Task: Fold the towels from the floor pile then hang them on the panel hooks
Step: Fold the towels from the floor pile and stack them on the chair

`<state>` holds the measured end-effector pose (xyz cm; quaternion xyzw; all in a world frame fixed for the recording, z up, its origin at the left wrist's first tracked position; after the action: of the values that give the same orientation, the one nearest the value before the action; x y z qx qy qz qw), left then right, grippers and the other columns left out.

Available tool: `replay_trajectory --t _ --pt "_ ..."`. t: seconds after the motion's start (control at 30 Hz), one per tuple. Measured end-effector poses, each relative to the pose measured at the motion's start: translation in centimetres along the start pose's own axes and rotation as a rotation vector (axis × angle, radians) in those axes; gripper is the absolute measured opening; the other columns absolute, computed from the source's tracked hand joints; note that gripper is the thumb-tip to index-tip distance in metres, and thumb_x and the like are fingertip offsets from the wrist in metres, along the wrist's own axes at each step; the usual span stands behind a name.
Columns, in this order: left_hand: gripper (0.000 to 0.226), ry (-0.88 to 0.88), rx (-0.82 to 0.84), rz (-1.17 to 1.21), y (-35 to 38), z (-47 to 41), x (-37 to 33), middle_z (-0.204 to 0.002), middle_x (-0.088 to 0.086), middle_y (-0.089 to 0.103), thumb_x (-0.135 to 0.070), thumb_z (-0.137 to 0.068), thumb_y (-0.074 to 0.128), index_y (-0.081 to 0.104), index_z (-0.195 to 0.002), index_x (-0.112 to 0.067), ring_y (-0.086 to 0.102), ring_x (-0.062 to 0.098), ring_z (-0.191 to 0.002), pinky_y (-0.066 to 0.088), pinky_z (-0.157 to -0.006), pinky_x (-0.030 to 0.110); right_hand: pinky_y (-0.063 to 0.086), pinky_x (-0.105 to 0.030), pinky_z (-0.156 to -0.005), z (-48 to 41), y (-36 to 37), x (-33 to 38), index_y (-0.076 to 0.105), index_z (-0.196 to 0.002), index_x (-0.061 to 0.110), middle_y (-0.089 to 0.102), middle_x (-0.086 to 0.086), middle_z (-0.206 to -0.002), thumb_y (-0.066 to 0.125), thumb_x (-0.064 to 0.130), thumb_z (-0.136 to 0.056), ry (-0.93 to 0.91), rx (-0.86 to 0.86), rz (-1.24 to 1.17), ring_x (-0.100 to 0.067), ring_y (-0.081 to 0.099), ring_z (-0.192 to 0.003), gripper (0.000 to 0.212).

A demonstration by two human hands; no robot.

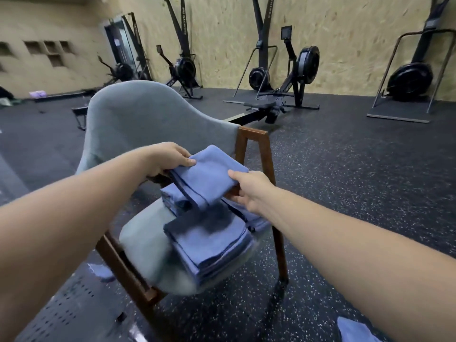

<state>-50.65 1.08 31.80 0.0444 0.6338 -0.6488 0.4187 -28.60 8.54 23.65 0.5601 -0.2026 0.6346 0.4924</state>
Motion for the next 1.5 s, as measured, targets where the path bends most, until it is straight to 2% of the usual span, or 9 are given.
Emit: replay_trajectory --t 0.27,0.37,0.43,0.57,0.7,0.87,1.07,1.23,1.5 --pt "0.014 -0.055 -0.07 -0.378 -1.0 -6.6 4.8 -0.104 0.016 0.073 -0.03 -0.098 0.07 0.077 -0.103 -0.019 0.061 0.031 -0.077 0.061 -0.073 0.046 0.066 -0.04 -0.056 -5.8 5.2 -2.4 0.06 -0.116 -0.002 0.067 -0.017 -0.117 0.071 0.001 -0.098 0.023 -0.045 0.14 -0.031 0.072 -0.082 0.022" --pt "0.016 -0.023 -0.07 -0.646 0.0 -6.7 4.9 -0.115 0.006 0.073 -0.025 -0.1 0.064 0.076 -0.111 -0.022 0.067 0.031 -0.1 0.057 -0.09 0.037 0.068 -0.047 -0.069 -6.3 5.0 -2.9 0.061 -0.11 0.005 0.071 -0.012 -0.096 0.069 0.008 -0.096 -0.052 -0.067 0.448 -0.03 0.075 -0.064 0.016" --pt "0.021 0.009 -0.118 -0.746 0.4 -6.9 4.8 -0.112 0.004 0.07 -0.017 -0.097 0.061 0.073 -0.109 -0.028 0.064 0.032 -0.099 0.055 -0.087 0.034 0.062 -0.039 -0.056 -5.8 5.0 -2.1 0.055 -0.109 0.008 0.074 -0.015 -0.089 0.067 0.017 -0.095 -0.173 -0.079 0.723 -0.033 0.078 -0.063 0.021" --pt "0.016 0.029 -0.207 -0.711 0.6 -6.8 4.3 -0.098 0.006 0.06 -0.013 -0.09 0.061 0.06 -0.098 -0.027 0.046 0.026 -0.084 0.046 -0.074 0.034 0.059 -0.04 -0.067 -4.4 4.5 0.0 0.05 -0.119 0.01 0.066 -0.011 -0.108 0.069 0.031 -0.093 -0.351 -0.096 1.029 -0.033 0.073 -0.086 0.038" --pt "0.019 0.176 -0.208 -0.602 2.8 -5.2 1.5 -0.109 0.0 0.069 -0.021 -0.092 0.064 0.067 -0.109 -0.028 0.059 0.026 -0.097 0.054 -0.085 0.035 0.053 -0.041 -0.084 -1.8 1.7 1.7 0.056 -0.118 0.016 0.069 -0.01 -0.113 0.064 0.03 -0.094 -0.457 -0.086 1.059 -0.032 0.063 -0.1 0.029" --pt "0.011 0.443 -0.204 -0.568 9.5 -0.5 -4.2 -0.103 -0.001 0.071 -0.031 -0.095 0.068 0.071 -0.104 -0.026 0.065 0.026 -0.099 0.05 -0.079 0.035 0.056 -0.042 -0.081 4.2 -4.3 2.5 0.06 -0.109 0.028 0.071 -0.005 -0.089 0.064 0.041 -0.097 -0.566 -0.116 1.099 -0.031 0.066 -0.088 0.018" --pt "0.028 0.632 -0.16 -0.618 19.9 5.9 -11.1 -0.076 0.008 0.06 -0.038 -0.098 0.053 0.055 -0.083 -0.015 0.06 0.04 -0.072 0.044 -0.056 0.034 0.051 -0.034 -0.071 11.2 -15.2 1.2 0.067 -0.09 0.028 0.068 0.006 -0.076 0.067 0.041 -0.099 -0.477 -0.169 1.187 -0.012 0.063 -0.076 0.016" --pt "0.002 0.735 0.134 -0.495 29.8 10.7 -13.5 -0.093 -0.001 0.073 -0.023 -0.097 0.064 0.065 -0.096 -0.025 0.067 0.024 -0.09 0.054 -0.072 0.039 0.053 -0.037 -0.076 16.0 -24.9 -2.3 0.068 -0.087 0.027 0.068 0.008 -0.075 0.068 0.04 -0.099 -0.341 -0.244 1.234 -0.014 0.064 -0.078 0.018" --pt "0.008 0.681 0.437 -0.525 46.3 16.3 -12.5 -0.096 0.001 0.072 -0.026 -0.093 0.061 0.057 -0.088 -0.03 0.067 0.028 -0.094 0.059 -0.079 0.044 0.055 -0.038 -0.075 22.1 -35.7 -14.4 0.068 -0.088 0.027 0.072 0.009 -0.078 0.066 0.036 -0.094 -0.035 -0.301 1.258 -0.018 0.067 -0.083 0.012"
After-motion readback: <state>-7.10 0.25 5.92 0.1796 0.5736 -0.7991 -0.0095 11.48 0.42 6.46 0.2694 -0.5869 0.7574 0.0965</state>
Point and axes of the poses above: each hand's wrist, its own z-axis away from the middle knuckle, its own y-axis out of the palm, x = y × z, the point moved 5 cm from there along -z, towards the middle knuckle
